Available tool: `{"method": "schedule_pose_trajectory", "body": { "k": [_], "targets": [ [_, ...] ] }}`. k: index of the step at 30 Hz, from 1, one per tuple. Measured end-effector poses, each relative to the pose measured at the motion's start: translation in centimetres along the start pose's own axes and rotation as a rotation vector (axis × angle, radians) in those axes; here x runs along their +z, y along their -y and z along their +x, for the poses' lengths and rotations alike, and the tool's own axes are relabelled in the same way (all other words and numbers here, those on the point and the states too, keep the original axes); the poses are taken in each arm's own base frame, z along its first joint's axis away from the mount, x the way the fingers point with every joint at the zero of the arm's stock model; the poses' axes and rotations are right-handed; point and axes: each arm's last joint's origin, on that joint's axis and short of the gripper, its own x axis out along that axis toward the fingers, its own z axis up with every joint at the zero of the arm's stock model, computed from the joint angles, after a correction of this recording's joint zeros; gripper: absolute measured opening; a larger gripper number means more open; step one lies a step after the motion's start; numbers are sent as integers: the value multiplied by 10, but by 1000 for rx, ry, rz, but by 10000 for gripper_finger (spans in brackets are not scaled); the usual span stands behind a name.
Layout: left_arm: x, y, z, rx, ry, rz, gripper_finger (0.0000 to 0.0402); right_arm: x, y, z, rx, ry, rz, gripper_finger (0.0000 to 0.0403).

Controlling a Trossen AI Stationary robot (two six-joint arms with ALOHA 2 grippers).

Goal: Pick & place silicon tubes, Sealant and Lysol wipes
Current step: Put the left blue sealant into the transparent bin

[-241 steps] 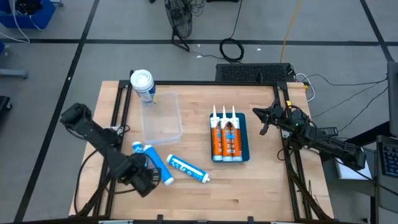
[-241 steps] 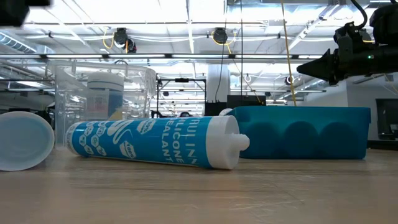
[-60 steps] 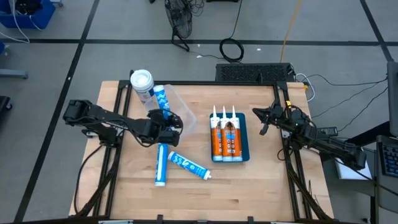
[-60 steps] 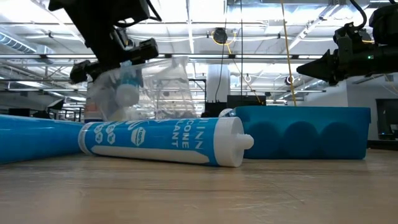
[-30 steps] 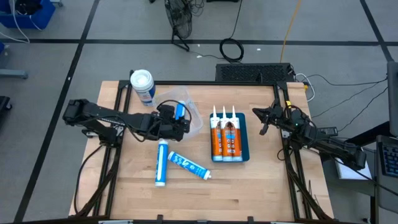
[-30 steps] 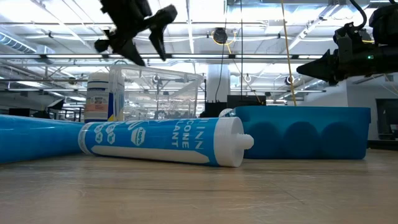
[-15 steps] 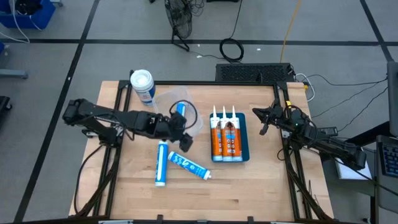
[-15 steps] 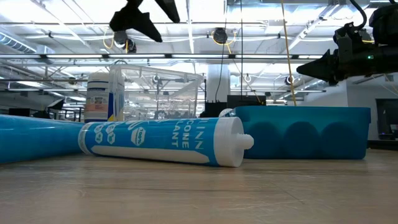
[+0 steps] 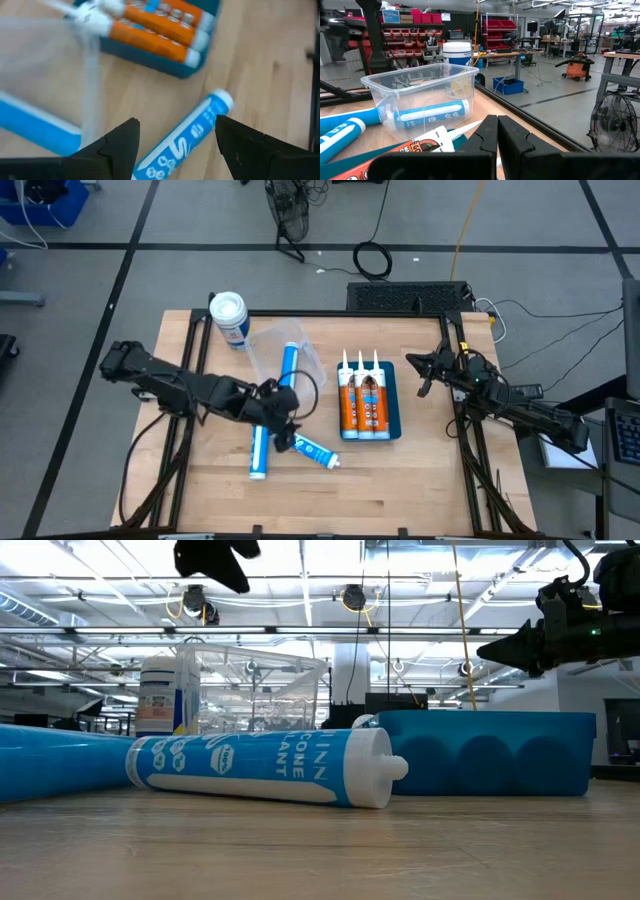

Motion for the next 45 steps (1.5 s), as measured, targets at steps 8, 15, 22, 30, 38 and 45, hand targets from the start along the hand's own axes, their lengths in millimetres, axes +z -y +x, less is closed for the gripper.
{"method": "schedule_pose_trajectory", "body": {
  "k": [8, 15, 22, 30, 38, 45],
  "targets": [
    [-5, 8, -3, -21, 0, 87, 260, 0, 0, 0, 0, 0, 0, 0],
    [-9, 11, -4, -51, -67, -376, 260, 0, 0, 0, 0, 0, 0, 0],
    [-29, 15, -4, 4, -285, -712, 260, 0, 0, 0, 0, 0, 0, 0],
    [-48, 23, -8, 118, -333, -790, 260, 0, 0, 0, 0, 0, 0, 0],
    [-63, 12, -8, 290, -340, -862, 260, 0, 0, 0, 0, 0, 0, 0],
    [-85, 2, 14, 340, -363, -859, 260, 0, 0, 0, 0, 0, 0, 0]
  ]
}}
